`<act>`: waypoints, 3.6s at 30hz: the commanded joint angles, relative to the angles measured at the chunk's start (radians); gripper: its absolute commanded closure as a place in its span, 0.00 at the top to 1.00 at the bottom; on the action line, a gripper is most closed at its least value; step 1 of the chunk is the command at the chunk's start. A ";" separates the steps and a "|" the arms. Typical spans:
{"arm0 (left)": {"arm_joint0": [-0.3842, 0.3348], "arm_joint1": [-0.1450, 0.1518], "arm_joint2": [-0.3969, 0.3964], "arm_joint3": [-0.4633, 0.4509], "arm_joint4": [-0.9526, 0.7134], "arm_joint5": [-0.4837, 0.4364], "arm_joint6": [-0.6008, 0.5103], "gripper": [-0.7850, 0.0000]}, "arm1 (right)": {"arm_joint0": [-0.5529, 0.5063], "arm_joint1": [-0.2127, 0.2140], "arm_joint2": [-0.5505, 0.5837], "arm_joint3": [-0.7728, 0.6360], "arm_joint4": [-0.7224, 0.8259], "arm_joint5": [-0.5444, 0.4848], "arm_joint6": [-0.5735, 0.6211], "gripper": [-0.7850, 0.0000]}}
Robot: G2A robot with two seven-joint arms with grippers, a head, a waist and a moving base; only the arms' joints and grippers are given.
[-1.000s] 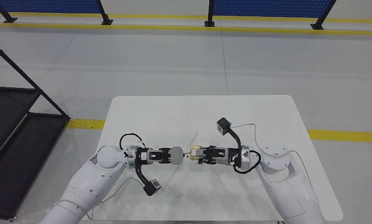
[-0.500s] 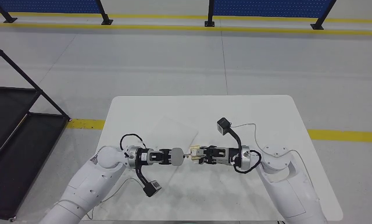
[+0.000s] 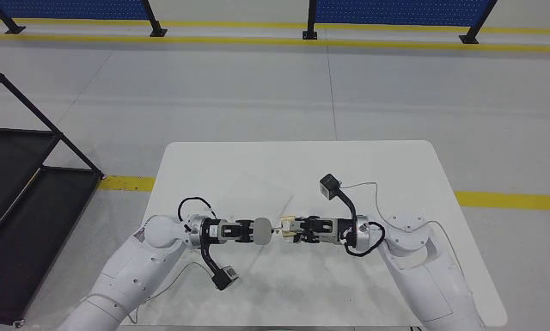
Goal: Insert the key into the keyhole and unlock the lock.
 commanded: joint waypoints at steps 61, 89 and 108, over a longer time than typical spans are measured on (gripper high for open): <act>0.082 0.003 -0.040 -0.069 0.062 0.074 -0.227 0.00 | -0.067 0.030 -0.003 -0.057 -0.003 -0.069 -0.260 0.00; 0.108 -0.010 -0.022 -0.098 0.140 0.062 -0.360 0.00 | -0.106 0.036 -0.030 -0.110 -0.089 -0.110 -0.402 0.00; 0.109 -0.013 -0.019 -0.096 0.135 0.056 -0.348 0.00 | -0.117 0.043 -0.039 -0.132 -0.138 -0.130 -0.421 0.00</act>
